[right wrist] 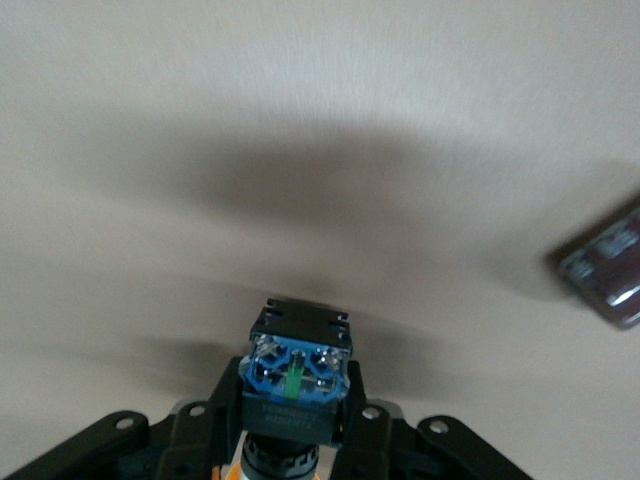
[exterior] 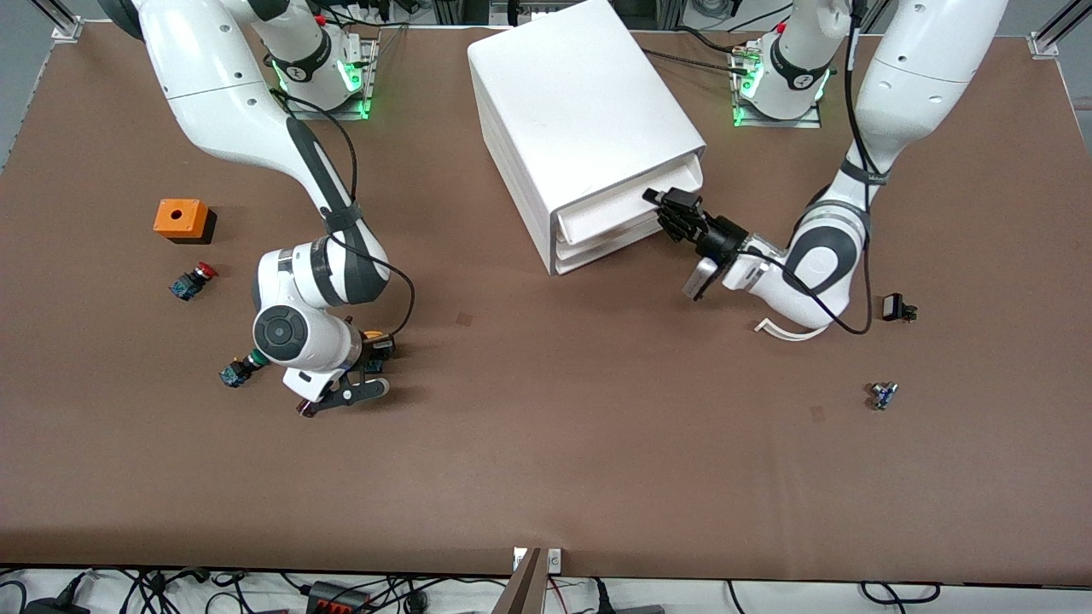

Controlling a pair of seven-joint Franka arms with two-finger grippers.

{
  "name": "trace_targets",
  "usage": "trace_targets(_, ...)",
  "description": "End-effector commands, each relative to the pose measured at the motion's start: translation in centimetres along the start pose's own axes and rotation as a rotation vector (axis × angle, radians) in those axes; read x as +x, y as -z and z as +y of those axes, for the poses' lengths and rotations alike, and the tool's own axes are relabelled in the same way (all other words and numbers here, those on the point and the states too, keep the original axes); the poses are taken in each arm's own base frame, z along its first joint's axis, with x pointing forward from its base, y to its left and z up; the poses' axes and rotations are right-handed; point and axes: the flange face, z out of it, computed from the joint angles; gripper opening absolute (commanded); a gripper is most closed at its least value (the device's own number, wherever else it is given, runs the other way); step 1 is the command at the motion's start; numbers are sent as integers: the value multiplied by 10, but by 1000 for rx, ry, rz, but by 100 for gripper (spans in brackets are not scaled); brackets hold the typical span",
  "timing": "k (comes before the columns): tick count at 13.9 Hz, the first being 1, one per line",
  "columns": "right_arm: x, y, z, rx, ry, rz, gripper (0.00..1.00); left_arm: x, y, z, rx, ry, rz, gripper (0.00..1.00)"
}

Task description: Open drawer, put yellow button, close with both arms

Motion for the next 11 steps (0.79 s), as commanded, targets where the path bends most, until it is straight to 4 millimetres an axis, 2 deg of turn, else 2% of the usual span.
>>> trace_targets(1,12,42,-4,13,9,12,0,25,36,-7,41,13,21,4)
trace_targets(2,17,61,-6,16,17,4,0,31,47,-6,61,13,18,4)
trace_targets(4,24,100,-11,20,29,-6,0,38,58,0,74,25,29,4)
trace_targets(6,27,136,-25,25,42,16,0,43,71,-1,82,26,43,4)
trace_targets(8,22,184,-36,26,62,52,0,48,82,-6,92,20,47,4)
trace_targets(10,16,221,-52,28,87,65,0,51,97,-4,118,27,49,4)
trace_targets(11,13,233,-63,27,102,61,0,52,100,-3,120,31,55,4)
